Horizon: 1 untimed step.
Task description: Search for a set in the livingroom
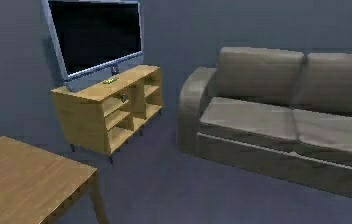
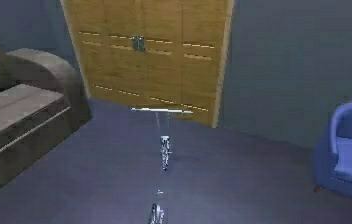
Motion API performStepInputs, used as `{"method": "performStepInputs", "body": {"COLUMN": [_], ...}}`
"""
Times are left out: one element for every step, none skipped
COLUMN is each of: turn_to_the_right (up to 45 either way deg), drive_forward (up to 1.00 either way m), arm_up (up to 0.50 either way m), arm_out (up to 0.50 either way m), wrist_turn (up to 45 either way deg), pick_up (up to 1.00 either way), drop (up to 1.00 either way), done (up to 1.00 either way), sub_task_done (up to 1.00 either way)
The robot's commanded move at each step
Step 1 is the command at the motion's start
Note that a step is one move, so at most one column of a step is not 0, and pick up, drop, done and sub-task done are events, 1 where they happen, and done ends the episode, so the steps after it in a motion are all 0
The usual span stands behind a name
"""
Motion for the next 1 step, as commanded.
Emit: {"method": "performStepInputs", "body": {"turn_to_the_right": [0.0], "drive_forward": [0.35], "arm_up": [0.00], "arm_out": [0.00], "wrist_turn": [0.0], "pick_up": [0.00], "drop": [0.00], "done": [0.00], "sub_task_done": [0.00]}}
